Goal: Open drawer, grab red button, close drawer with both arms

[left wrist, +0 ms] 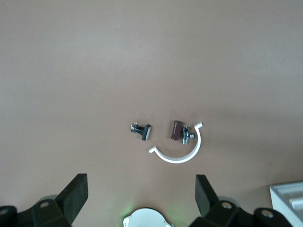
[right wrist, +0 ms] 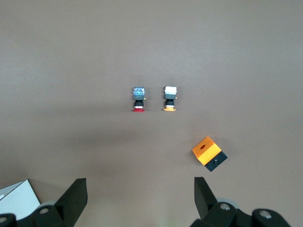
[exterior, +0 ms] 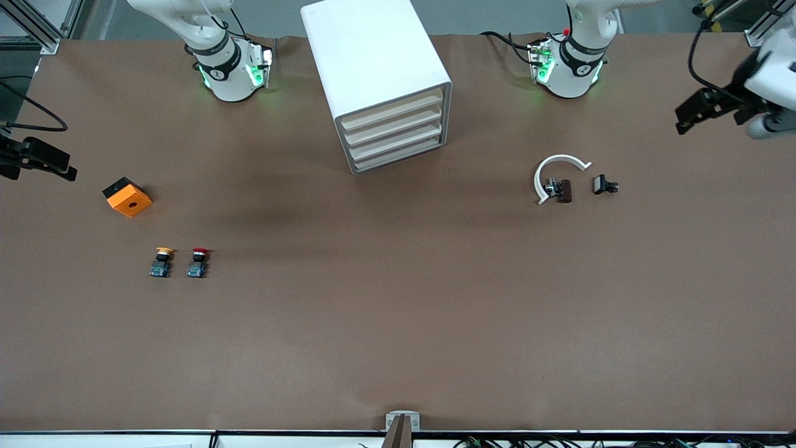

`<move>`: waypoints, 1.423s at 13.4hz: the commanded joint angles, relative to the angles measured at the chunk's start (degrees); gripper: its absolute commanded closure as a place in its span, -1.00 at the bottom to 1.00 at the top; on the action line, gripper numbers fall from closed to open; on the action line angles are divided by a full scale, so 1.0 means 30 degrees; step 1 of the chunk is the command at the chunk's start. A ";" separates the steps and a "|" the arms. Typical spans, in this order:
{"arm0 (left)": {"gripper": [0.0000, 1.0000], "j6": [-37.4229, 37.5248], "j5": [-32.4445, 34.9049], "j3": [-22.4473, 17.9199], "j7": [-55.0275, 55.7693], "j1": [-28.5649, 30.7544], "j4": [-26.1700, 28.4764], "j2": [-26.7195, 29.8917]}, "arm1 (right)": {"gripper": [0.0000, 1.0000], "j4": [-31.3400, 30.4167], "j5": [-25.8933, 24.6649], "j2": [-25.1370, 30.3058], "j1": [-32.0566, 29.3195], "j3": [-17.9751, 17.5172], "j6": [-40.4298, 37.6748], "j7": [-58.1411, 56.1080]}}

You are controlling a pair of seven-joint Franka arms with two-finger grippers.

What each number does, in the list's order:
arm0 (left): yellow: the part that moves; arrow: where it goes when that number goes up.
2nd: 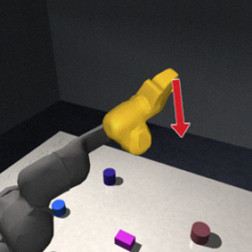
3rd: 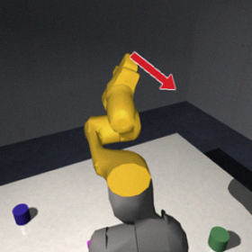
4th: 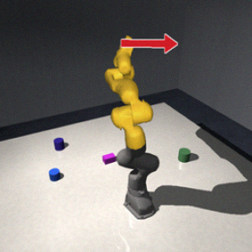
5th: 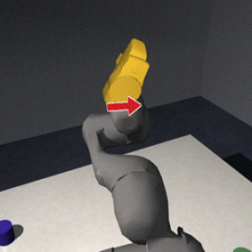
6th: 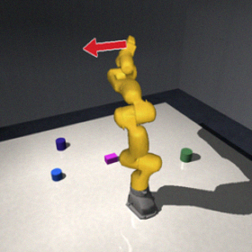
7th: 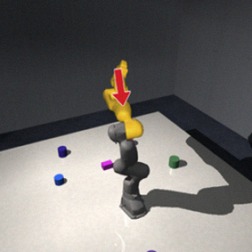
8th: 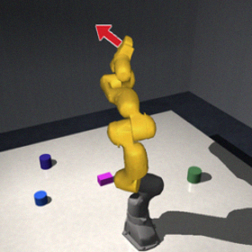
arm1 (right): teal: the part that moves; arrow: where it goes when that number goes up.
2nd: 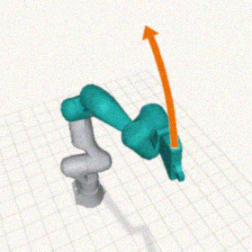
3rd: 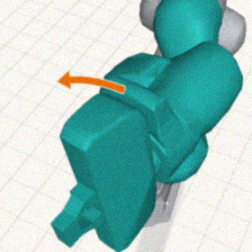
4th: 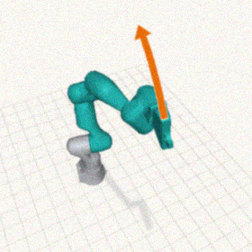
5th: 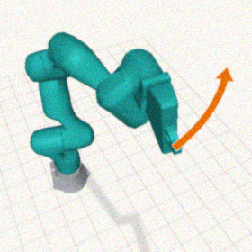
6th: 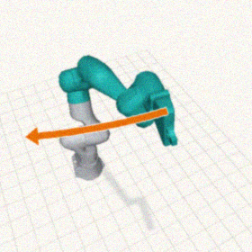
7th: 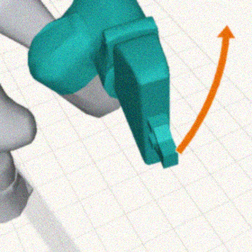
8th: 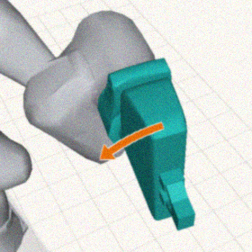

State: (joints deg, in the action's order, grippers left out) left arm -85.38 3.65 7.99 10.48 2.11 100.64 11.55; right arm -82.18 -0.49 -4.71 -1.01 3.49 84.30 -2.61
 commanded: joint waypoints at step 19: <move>-1.00 -0.0047 -0.0749 -0.1052 -0.0855 0.0732 -0.1494 -0.0891 | -1.00 0.0178 0.0426 -0.0248 0.0102 -0.0049 -0.0063 -0.0097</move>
State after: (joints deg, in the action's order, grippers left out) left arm -86.75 2.50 5.16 10.10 3.44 97.64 9.61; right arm -82.18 -0.21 -5.17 -0.87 3.29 84.30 -2.62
